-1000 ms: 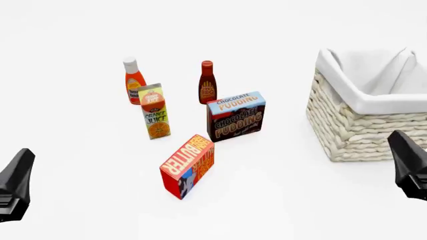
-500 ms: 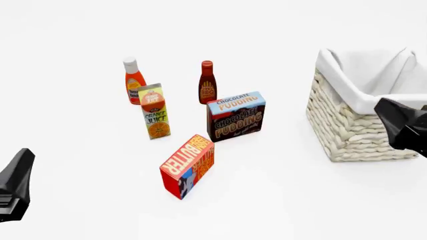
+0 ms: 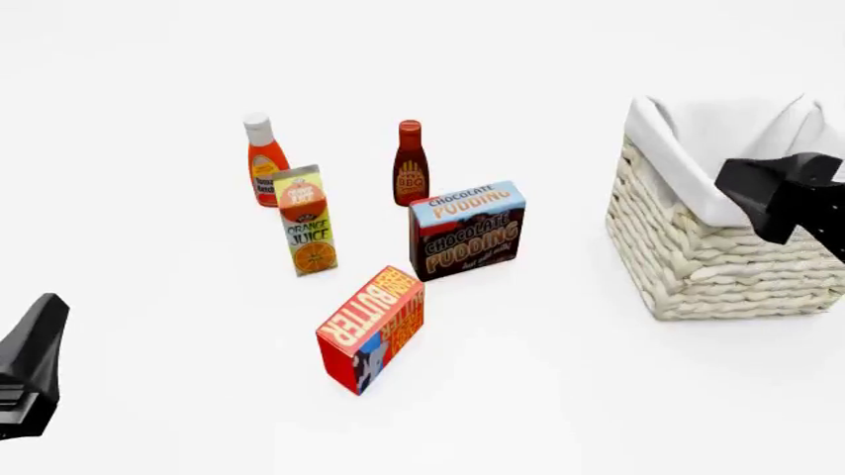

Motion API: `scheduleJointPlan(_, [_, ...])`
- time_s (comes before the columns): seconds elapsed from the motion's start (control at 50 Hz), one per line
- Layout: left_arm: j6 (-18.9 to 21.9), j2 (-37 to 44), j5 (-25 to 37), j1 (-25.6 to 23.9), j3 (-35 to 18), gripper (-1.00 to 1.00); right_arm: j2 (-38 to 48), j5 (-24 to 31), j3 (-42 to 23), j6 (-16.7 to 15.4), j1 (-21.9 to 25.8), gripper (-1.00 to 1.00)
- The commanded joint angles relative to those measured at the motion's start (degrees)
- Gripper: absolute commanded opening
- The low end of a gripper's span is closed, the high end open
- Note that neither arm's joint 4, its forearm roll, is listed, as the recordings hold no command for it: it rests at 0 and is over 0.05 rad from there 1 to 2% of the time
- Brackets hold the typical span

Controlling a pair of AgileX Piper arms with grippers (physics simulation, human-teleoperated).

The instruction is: Pick the butter and place it in the basket.

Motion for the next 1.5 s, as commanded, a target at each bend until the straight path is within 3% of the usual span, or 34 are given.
scheduleJointPlan(0.02, [0.01, 0.00, 0.00, 0.01, 0.00, 1.00, 2.85, 8.89, -6.53, 1.21, 1.42, 1.00])
scheduleJointPlan(0.16, [-0.01, 0.00, 0.00, 0.00, 0.00, 1.00, 3.09, 13.45, -10.42, 0.67, 2.21, 1.00])
scheduleJointPlan(0.26, [0.00, 0.01, 0.00, 0.00, 0.00, 1.00, 5.69, 17.13, -13.29, 2.91, 1.90, 1.00])
scheduleJointPlan(0.42, [0.00, 0.00, 0.00, -0.01, 0.00, 1.00, 8.43, 21.03, -18.91, 3.77, 0.85, 1.00])
scheduleJointPlan(0.82, [0.01, 0.01, 0.00, 0.00, 0.00, 1.00, 19.07, 24.47, -30.07, 3.68, 6.83, 1.00])
scheduleJointPlan(1.06, [0.01, 0.00, 0.00, -0.01, 0.00, 1.00, 21.24, 25.83, -32.94, 3.27, 6.53, 1.00])
scheduleJointPlan(1.34, [-0.01, 0.00, 0.00, 0.01, 0.00, 1.00, 21.02, 26.56, -31.78, 0.15, 5.57, 1.00])
scheduleJointPlan(1.5, [0.00, 0.01, 0.00, -0.01, 0.00, 1.00, 23.12, 25.49, -31.67, 2.65, 6.68, 1.00])
